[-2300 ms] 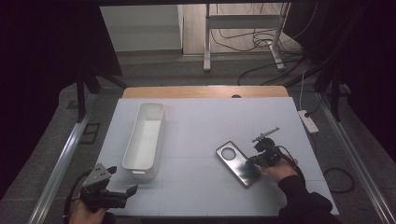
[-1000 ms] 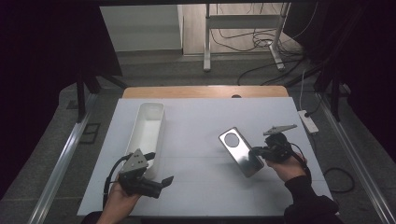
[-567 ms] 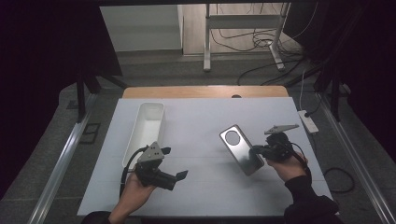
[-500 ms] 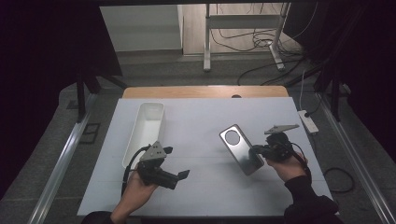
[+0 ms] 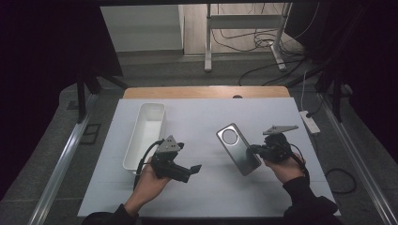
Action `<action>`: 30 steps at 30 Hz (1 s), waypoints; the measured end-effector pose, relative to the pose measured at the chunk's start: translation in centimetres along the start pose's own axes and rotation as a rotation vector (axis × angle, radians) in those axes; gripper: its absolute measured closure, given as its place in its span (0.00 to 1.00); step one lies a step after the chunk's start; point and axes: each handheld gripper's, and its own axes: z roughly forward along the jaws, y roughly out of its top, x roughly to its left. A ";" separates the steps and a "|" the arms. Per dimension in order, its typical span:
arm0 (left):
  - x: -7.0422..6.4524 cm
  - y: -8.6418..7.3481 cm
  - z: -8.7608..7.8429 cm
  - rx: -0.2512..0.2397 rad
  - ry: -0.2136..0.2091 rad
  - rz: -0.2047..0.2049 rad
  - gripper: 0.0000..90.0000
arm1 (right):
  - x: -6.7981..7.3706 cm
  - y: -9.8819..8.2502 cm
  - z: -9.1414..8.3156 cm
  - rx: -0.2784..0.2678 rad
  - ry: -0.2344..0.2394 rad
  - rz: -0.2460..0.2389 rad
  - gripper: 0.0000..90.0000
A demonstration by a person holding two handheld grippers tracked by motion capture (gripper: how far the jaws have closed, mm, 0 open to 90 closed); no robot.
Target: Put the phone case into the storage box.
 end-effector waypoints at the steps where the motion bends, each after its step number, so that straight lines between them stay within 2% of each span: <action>1: 0.1 0.1 0.3 -0.004 -0.004 -0.008 0.00 | 0.1 0.0 0.0 -0.005 0.000 -0.003 0.98; 8: 0.0 0.2 1.3 0.011 0.006 0.002 0.00 | 0.9 0.3 0.2 -0.018 0.010 -0.016 0.98; 14: -0.3 -0.1 2.1 0.029 -0.011 -0.003 0.00 | 1.7 0.6 0.3 -0.027 0.018 -0.034 0.98; 21: -0.4 -0.3 2.7 0.029 -0.030 -0.041 0.00 | 3.4 0.9 0.9 -0.027 0.040 -0.066 0.98; 24: -0.4 -0.4 2.7 0.030 -0.029 -0.044 0.00 | 4.0 0.9 1.2 -0.029 0.055 -0.072 0.98; 30: -0.4 -0.3 2.7 0.016 -0.056 -0.066 0.00 | 5.0 0.9 1.8 -0.022 0.060 -0.088 0.98</action>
